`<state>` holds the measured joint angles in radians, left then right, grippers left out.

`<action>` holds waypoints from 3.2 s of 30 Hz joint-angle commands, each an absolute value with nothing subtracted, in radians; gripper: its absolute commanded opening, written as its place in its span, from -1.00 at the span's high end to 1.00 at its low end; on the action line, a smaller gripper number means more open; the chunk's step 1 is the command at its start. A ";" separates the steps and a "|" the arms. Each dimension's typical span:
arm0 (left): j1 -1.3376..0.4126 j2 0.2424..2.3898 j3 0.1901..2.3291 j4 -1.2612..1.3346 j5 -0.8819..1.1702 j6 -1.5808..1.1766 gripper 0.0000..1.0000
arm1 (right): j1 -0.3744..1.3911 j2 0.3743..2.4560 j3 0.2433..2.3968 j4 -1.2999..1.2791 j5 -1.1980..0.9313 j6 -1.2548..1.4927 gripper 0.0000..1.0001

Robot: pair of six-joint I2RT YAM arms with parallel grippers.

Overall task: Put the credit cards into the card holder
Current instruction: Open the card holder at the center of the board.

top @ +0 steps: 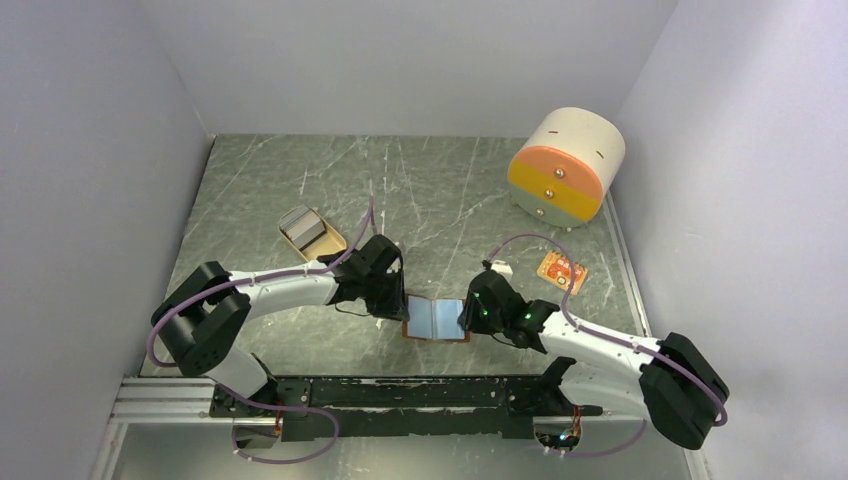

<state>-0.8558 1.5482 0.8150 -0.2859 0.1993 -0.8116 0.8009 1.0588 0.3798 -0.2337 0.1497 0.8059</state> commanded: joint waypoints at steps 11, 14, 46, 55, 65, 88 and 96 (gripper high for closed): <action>-0.859 1.556 0.807 -0.314 0.148 -0.810 0.49 | 0.726 0.968 0.345 -0.199 0.077 0.807 0.27; -0.859 1.567 0.805 -0.317 0.143 -0.808 0.49 | 0.705 0.950 0.339 -0.194 0.044 0.811 0.25; -0.860 1.608 0.792 -0.282 0.163 -0.801 0.50 | 0.663 0.792 0.325 -0.221 -0.018 0.865 0.43; -0.859 1.600 0.794 -0.288 0.165 -0.801 0.51 | 0.663 0.808 0.316 -0.194 -0.031 0.860 0.47; -0.859 1.579 0.796 -0.278 0.183 -0.810 0.50 | 0.664 0.850 0.311 -0.162 -0.057 0.856 0.47; -0.859 1.558 0.803 -0.284 0.198 -0.816 0.48 | 0.663 0.863 0.264 -0.049 -0.104 0.855 1.00; -0.792 1.404 0.798 -0.333 0.181 -0.841 0.33 | 0.661 0.874 0.256 -0.040 -0.093 0.856 1.00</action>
